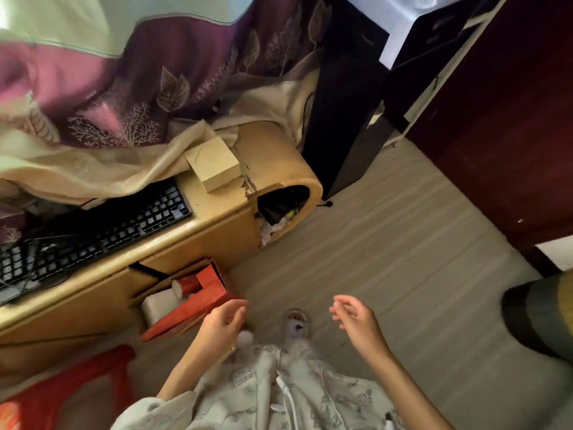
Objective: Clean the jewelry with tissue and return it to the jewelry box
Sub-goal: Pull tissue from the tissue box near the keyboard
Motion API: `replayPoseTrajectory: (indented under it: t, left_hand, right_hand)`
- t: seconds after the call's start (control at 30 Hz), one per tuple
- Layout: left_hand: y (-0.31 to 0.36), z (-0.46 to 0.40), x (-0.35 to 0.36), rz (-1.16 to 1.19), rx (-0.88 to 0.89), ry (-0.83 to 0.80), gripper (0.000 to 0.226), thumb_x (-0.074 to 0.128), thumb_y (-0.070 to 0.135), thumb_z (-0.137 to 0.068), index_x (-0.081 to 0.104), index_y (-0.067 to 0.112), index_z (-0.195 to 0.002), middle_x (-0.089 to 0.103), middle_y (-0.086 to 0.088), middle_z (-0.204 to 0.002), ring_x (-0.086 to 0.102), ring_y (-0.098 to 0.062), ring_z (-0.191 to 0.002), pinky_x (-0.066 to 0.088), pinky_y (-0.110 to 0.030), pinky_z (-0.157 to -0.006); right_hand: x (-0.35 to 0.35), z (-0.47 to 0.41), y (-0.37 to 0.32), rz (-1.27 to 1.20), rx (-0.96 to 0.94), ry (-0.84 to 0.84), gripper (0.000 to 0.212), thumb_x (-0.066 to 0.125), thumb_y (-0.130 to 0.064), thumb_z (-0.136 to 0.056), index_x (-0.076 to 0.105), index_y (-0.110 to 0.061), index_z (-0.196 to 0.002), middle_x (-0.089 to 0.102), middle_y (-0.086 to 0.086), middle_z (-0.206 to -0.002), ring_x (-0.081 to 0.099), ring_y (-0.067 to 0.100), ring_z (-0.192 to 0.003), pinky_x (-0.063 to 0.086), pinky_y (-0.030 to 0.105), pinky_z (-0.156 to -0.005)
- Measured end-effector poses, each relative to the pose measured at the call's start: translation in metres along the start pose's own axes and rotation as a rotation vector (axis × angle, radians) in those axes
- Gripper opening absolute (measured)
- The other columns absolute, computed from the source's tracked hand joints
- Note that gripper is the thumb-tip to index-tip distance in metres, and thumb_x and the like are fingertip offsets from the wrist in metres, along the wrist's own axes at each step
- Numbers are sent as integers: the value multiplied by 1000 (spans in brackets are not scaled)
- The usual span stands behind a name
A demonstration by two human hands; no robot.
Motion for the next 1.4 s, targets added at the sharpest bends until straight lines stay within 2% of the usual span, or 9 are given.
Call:
replayPoseTrajectory:
  t: [0.3, 0.47, 0.67, 0.8, 0.93, 1.1, 1.23, 1.33, 1.4]
  left_hand:
    - [77, -58, -9, 67, 57, 132, 21, 47, 21, -96, 61, 20, -112, 66, 7, -100, 62, -7, -94, 49, -24, -87]
    - [71, -77, -19, 136, -22, 204, 20, 47, 21, -96, 62, 21, -110, 66, 8, -96, 63, -8, -93, 48, -24, -86]
    - [58, -103, -30, 213, -120, 230, 20, 48, 21, -95, 63, 23, -108, 68, 8, -96, 64, -7, -94, 51, -30, -88]
    - [57, -135, -66, 229, -145, 242, 23, 47, 22, -96, 61, 21, -114, 67, 4, -104, 62, -9, -100, 49, -29, -90]
    - [60, -168, -110, 340, -135, 303, 23, 47, 20, -96, 59, 19, -116, 66, 1, -103, 62, -11, -99, 48, -28, -90]
    - [62, -209, -147, 375, -151, 348, 24, 49, 18, -95, 58, 14, -116, 66, -3, -102, 63, -14, -93, 50, -23, -77]
    - [56, -233, -149, 383, -289, 448, 27, 54, 15, -92, 56, 11, -119, 64, -5, -107, 61, -17, -98, 48, -27, -82]
    - [51, -248, -144, 395, -424, 502, 39, 56, 14, -91, 47, 7, -128, 59, -10, -118, 57, -19, -103, 43, -25, -83]
    - [49, -258, -142, 422, -474, 477, 47, 56, 15, -91, 41, 7, -135, 53, -12, -129, 55, -22, -111, 42, -28, -88]
  right_hand:
    - [-33, -76, -47, 104, -24, -116, 15, 53, -14, -91, 56, -27, -85, 66, 4, -86, 62, 14, -76, 43, 21, -64]
    - [-27, -112, -76, 177, -69, -200, 9, 52, -16, -92, 59, -21, -96, 67, 2, -89, 62, 14, -81, 45, 21, -69]
    - [-8, -162, -114, 269, -80, -272, 13, 50, -19, -93, 58, -17, -104, 66, 2, -94, 62, 14, -86, 45, 19, -68]
    - [18, -191, -150, 295, -97, -302, 12, 49, -21, -94, 57, -20, -104, 65, 0, -96, 62, 11, -86, 44, 18, -66]
    - [57, -218, -192, 333, -134, -353, 13, 50, -20, -94, 56, -20, -106, 63, -2, -97, 60, 8, -87, 44, 14, -65]
    - [104, -251, -231, 428, -163, -433, 19, 49, -22, -94, 54, -17, -112, 62, 4, -107, 58, 12, -97, 43, 13, -72]
    - [137, -275, -257, 508, -171, -462, 29, 49, -25, -95, 52, -16, -121, 57, -2, -107, 53, 7, -95, 40, 11, -70]
    - [158, -292, -267, 508, -130, -505, 37, 49, -23, -95, 46, -14, -130, 56, 3, -121, 52, 11, -106, 42, 18, -82]
    - [172, -301, -266, 503, -85, -586, 46, 50, -22, -94, 38, -13, -137, 51, 5, -131, 50, 15, -116, 42, 23, -92]
Point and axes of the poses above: each hand's wrist, its own z-axis away from the middle knuckle, its own x-axis out of the palm, y = z × x, the point moved 2 cm from there along -z, towards the middle knuckle
